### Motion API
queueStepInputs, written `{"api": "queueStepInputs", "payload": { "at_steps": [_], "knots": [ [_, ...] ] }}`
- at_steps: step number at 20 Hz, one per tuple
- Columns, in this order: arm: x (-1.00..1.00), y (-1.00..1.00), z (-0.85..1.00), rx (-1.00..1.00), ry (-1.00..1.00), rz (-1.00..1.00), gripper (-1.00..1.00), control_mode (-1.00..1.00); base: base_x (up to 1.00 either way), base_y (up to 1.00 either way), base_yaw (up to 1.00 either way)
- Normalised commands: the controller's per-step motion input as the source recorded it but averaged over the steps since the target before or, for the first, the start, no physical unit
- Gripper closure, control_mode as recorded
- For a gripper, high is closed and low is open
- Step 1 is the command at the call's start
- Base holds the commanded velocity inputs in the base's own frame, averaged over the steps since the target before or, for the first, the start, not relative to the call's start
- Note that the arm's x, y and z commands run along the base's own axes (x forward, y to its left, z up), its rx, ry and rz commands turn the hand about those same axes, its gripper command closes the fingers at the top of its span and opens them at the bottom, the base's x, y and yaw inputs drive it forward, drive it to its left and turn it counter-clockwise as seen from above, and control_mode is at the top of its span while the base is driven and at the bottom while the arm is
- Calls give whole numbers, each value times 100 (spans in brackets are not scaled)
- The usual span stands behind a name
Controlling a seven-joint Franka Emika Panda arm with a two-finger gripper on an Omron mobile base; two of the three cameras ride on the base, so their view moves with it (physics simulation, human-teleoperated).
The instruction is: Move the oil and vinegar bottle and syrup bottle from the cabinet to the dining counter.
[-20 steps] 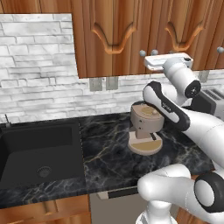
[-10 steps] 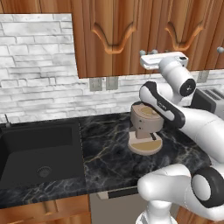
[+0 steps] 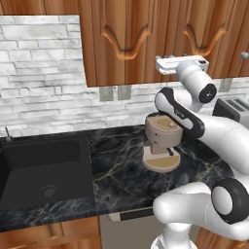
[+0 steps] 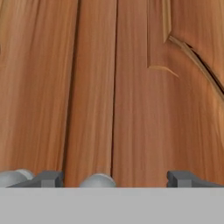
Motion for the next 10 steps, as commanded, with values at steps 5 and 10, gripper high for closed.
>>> {"api": "queueStepInputs", "payload": {
  "at_steps": [5, 10],
  "knots": [
    [5, 17, -12, 0, -1, 0, -100, -100, 0, 0, 0],
    [0, 22, -12, 0, -4, 0, -100, -100, 0, 0, 0]
  ]
}}
